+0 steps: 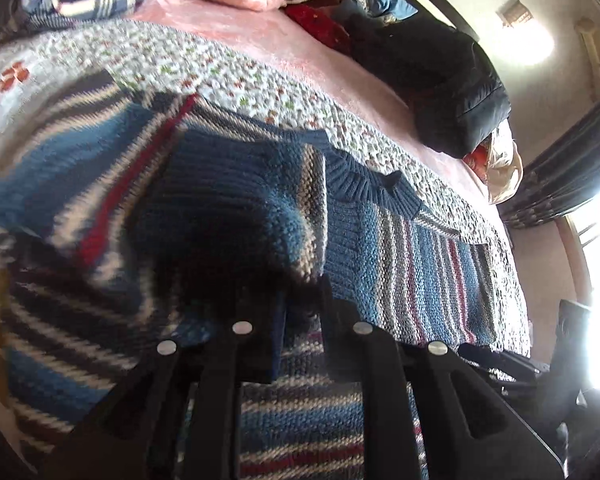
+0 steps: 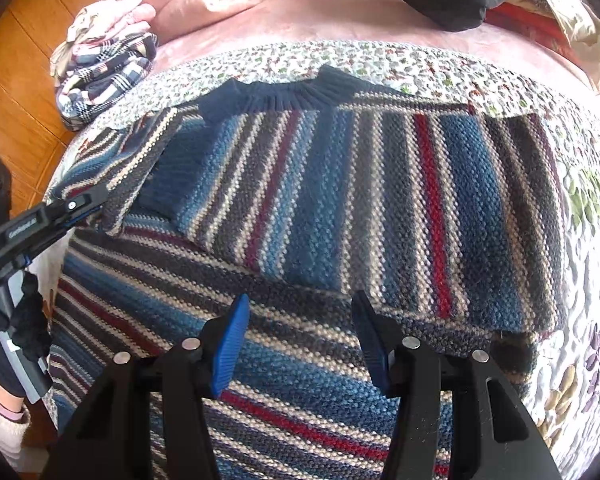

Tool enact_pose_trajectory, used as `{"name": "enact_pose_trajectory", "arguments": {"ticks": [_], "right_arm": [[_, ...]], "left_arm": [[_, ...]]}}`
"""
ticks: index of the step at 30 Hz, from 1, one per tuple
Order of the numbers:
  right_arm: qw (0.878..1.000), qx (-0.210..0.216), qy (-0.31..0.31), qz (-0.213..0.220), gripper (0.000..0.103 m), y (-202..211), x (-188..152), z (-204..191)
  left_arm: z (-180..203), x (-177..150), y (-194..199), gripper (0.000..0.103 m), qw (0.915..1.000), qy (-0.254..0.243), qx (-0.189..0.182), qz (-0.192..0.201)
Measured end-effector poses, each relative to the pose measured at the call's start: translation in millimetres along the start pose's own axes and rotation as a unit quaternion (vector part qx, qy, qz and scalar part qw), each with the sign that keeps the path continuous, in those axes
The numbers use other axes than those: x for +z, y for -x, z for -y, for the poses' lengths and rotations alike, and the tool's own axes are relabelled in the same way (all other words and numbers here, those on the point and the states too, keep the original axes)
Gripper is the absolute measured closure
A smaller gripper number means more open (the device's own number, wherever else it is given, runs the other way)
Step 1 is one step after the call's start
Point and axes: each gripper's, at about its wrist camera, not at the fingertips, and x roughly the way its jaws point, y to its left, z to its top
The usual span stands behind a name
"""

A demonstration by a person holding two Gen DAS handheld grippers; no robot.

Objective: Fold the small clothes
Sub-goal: 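Fold the held sleeve across the sweater body toward the first sleeve with the left tool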

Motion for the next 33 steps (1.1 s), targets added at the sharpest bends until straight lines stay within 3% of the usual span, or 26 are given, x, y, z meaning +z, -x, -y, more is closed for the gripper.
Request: {"name": "enact_pose_trajectory", "arguments": {"ticks": [5,7,11,15,21,23,25,28,33], "right_arm": [[0.999,0.048,-0.001,0.000,0.049,0.2,28.2,-30.7],[0.997,0.075,-0.003,-0.005,0.047,-3.2,41.3,-46.0],[0.995,0.100,-0.001,-0.024,0.041,-21.1,67.4,-75.6],[0.990,0.128,-0.016,-0.055,0.041,-46.3,85.0,-98.4],[0.983,0.152,-0.056,-0.090,0.041,-89.3,98.2,-114.4],[0.977,0.172,-0.067,-0.107,0.050,-105.2,97.9,-117.1],[0.978,0.172,-0.060,-0.104,0.069,-111.3,99.0,-121.0],[0.978,0.178,-0.043,-0.096,0.086,-106.0,99.9,-120.5],[0.983,0.183,-0.015,-0.033,0.088,-57.8,106.9,-106.3]], "left_arm": [[-33.0,15.4,61.3,0.089,0.9960,-0.004,0.052,0.073],[-53.4,25.0,71.6,0.089,0.9937,0.013,0.072,0.084],[-84.6,37.9,57.5,0.089,0.9931,0.054,0.085,0.060],[-93.7,42.1,34.0,0.089,0.9899,0.035,0.131,0.041],[-102.7,34.1,17.3,0.089,0.9888,0.028,0.146,0.017],[-106.8,31.2,14.5,0.088,0.9885,0.029,0.148,0.011],[-108.0,29.7,14.9,0.088,0.9884,0.028,0.149,0.010],[-107.8,31.2,22.3,0.088,0.9887,0.034,0.145,0.016],[-98.7,38.9,38.8,0.088,0.9902,0.045,0.126,0.042]]}}
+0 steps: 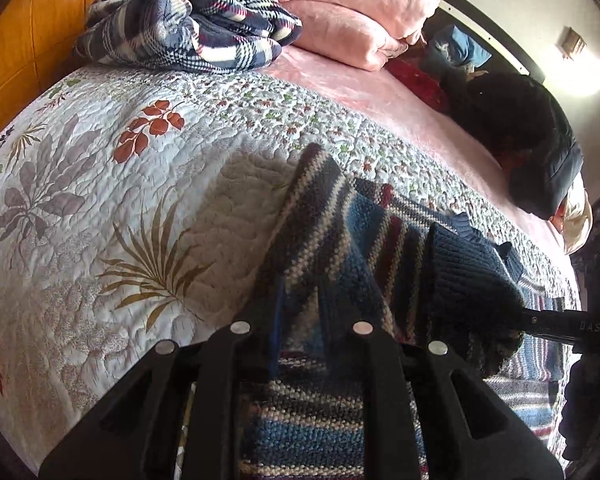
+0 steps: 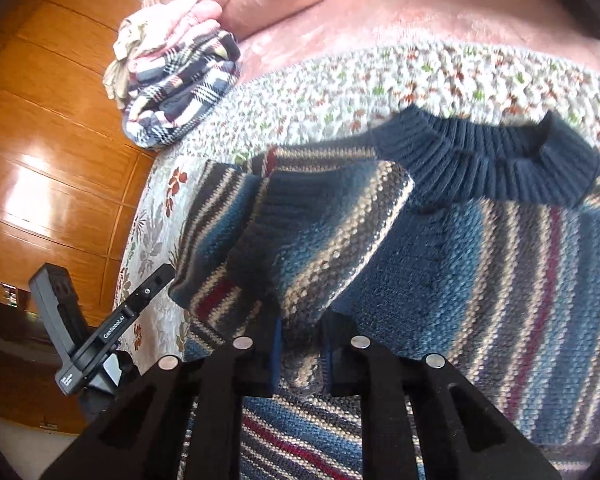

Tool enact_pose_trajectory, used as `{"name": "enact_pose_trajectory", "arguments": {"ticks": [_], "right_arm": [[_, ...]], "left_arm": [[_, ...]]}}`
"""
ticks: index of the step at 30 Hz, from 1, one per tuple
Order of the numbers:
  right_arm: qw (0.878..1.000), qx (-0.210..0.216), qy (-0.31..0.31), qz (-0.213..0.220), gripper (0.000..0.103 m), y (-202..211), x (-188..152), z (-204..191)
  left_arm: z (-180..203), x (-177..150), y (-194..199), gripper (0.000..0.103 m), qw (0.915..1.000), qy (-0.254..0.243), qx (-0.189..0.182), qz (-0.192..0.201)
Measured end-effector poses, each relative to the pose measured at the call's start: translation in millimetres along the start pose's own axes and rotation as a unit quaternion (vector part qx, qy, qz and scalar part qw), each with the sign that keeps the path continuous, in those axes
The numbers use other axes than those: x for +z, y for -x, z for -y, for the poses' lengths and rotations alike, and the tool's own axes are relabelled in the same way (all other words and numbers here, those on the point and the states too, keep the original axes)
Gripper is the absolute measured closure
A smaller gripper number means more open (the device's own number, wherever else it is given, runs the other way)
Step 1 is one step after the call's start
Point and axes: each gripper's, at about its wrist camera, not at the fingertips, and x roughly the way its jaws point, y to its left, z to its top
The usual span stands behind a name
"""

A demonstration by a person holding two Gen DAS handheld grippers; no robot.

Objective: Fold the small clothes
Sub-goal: 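Fold the held sleeve across the sweater body toward the first sleeve with the left tool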

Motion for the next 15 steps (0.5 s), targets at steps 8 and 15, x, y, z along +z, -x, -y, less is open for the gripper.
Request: {"name": "enact_pose_trajectory", "arguments": {"ticks": [8,15], "right_arm": [[0.999,-0.039,-0.014,0.008,0.088,33.0,3.5,42.0],[0.998,-0.045,-0.048,-0.015,0.086,5.8,-9.0,81.3]], "left_arm": [[52.0,-13.4,-24.6,0.088,0.9976,-0.056,-0.028,-0.030],[50.6,-32.2,-66.6,0.088,0.9951,-0.059,-0.013,-0.078]]}}
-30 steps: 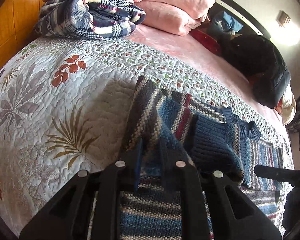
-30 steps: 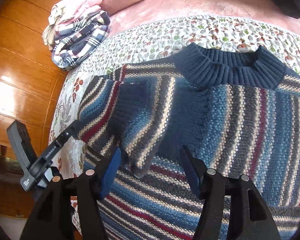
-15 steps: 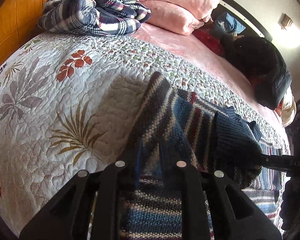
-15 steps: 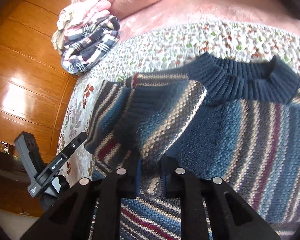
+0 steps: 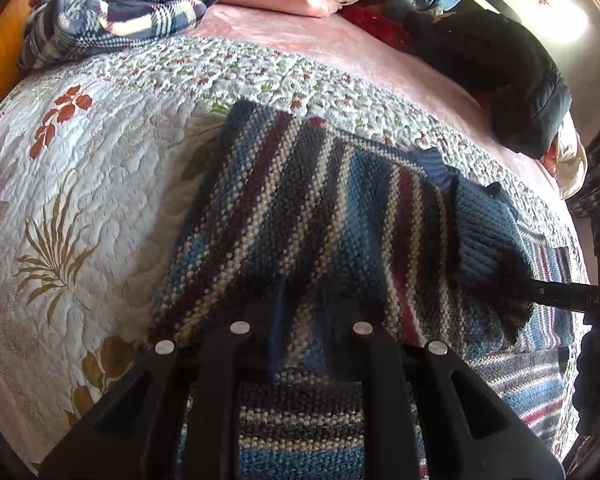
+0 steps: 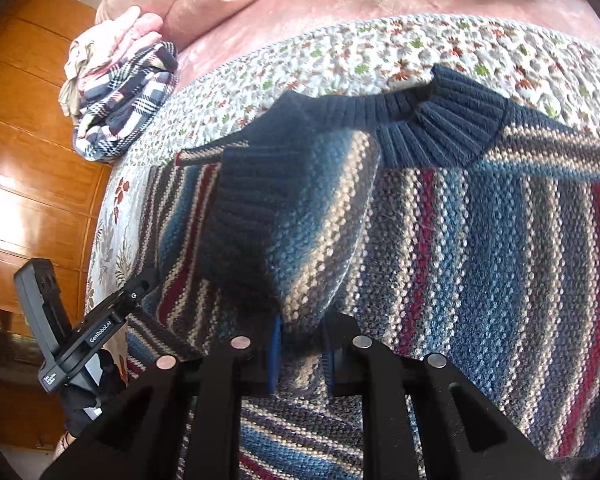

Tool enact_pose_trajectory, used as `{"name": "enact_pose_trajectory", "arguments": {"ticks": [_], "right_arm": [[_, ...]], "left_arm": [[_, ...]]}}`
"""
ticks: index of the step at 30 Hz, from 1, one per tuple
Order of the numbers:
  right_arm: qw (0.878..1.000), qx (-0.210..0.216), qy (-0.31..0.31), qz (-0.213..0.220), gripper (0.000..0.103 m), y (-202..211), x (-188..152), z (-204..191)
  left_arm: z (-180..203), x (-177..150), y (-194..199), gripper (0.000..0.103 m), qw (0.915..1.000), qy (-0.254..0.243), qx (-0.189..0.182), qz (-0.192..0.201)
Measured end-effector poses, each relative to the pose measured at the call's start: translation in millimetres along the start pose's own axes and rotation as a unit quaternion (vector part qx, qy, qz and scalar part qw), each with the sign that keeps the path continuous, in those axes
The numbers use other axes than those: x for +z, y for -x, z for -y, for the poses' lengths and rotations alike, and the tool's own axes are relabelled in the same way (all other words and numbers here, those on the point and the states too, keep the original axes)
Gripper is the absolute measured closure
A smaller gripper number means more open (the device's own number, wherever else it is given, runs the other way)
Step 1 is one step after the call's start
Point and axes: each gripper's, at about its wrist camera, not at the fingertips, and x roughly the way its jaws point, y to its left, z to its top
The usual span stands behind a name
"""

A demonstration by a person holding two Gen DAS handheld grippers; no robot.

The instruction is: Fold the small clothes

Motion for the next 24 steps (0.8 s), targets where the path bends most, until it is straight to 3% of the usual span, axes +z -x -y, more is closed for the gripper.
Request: {"name": "enact_pose_trajectory", "arguments": {"ticks": [6,9,12,15,19,24], "right_arm": [[1.000,0.002,-0.004,-0.003,0.084,-2.4,0.5,6.7],[0.999,-0.042,0.020,0.003,0.068,7.8,3.4,-8.9],[0.990,-0.104,0.079,0.053,0.047,33.3,1.1,-34.6],[0.983,-0.114,0.132,0.054,0.046,34.8,0.3,-62.3],[0.969,-0.141,0.201,0.028,0.046,6.1,-1.2,-99.9],[0.958,-0.176,0.227,-0.005,0.048,-34.7,-0.4,-115.9]], "left_arm": [[-7.8,0.0,-4.9,0.087,0.9999,0.005,-0.013,-0.005],[-7.3,-0.8,-5.4,0.087,0.9999,0.003,-0.011,-0.006],[-7.1,-1.7,-6.2,0.087,0.9999,0.001,-0.011,-0.004],[-7.2,-2.7,-6.9,0.087,0.9999,-0.001,-0.012,-0.001],[-9.0,-3.0,-7.2,0.087,0.9998,0.006,-0.017,0.000],[-9.9,-1.9,-7.7,0.087,0.9998,0.007,-0.020,-0.005]]}}
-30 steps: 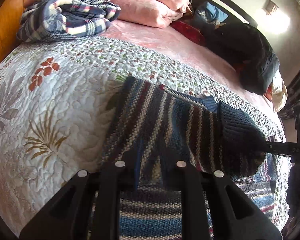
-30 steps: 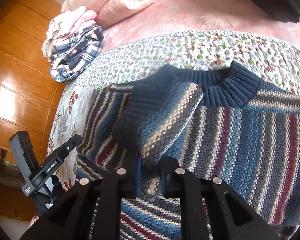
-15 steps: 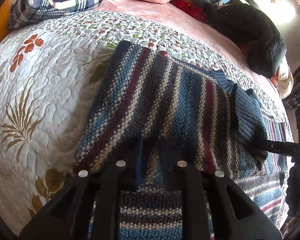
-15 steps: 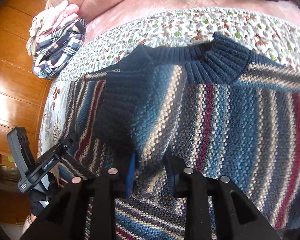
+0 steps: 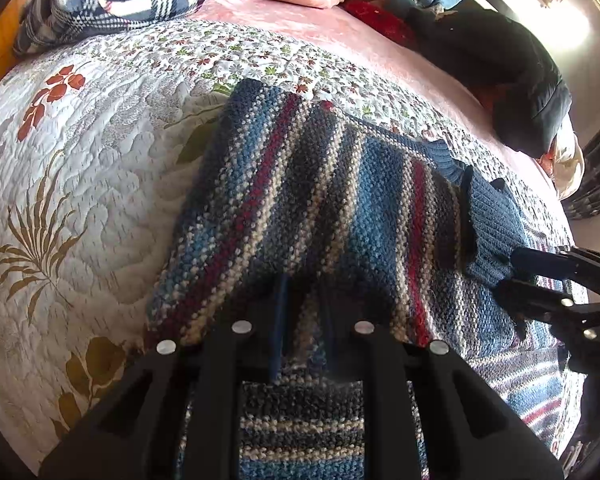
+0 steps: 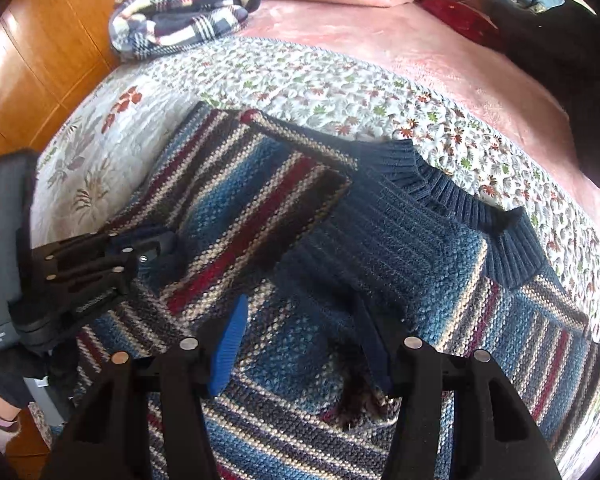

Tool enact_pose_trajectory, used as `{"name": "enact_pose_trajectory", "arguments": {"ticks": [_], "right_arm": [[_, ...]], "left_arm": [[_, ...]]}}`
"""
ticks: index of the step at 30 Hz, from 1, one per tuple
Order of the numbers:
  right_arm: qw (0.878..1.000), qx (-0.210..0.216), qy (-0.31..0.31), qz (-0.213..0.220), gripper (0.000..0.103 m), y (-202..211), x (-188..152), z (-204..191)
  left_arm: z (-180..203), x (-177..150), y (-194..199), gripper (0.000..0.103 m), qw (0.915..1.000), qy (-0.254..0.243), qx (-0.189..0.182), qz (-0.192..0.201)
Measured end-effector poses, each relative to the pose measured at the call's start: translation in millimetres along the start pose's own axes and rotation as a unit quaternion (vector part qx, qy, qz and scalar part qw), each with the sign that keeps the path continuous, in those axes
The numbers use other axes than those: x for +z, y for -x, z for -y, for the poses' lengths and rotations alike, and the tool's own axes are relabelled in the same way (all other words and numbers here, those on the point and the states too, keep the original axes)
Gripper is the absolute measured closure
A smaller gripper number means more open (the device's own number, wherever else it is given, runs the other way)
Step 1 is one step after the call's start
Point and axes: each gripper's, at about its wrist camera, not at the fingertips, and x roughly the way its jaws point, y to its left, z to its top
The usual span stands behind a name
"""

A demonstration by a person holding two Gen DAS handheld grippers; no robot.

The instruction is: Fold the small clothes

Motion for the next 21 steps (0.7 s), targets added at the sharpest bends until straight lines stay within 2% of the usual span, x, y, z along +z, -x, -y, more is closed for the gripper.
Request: {"name": "enact_pose_trajectory", "arguments": {"ticks": [2,4,5,6,7,15,21], "right_arm": [[1.000,-0.017,0.003,-0.010,0.052,-11.4,2.0,-0.4],[0.999,-0.037,0.006,-0.009,0.073,-13.2,2.5,0.3],[0.999,-0.036,0.001,-0.007,0.077,-11.5,2.1,3.5],[1.000,-0.028,-0.009,-0.003,0.088,-8.3,1.3,8.9],[1.000,-0.021,-0.019,-0.001,0.092,-4.8,0.7,14.2],[0.990,0.042,-0.116,0.066,0.092,52.2,-27.4,65.9],[0.984,0.027,-0.159,0.072,0.093,70.9,-56.6,111.2]], "left_arm": [[-0.1,0.2,-0.1,0.087,1.0000,0.000,0.000,-0.001],[0.4,-0.2,-0.3,0.087,1.0000,-0.001,0.001,-0.001],[0.5,-0.4,-0.5,0.087,1.0000,-0.001,0.001,0.000],[0.5,-0.7,-0.8,0.087,1.0000,-0.002,0.002,0.000],[0.6,-0.6,-0.8,0.087,1.0000,-0.001,0.002,0.000],[0.8,-0.7,-1.1,0.087,1.0000,-0.005,0.004,-0.001],[1.4,-0.5,-1.7,0.087,1.0000,-0.005,0.008,-0.001]]}}
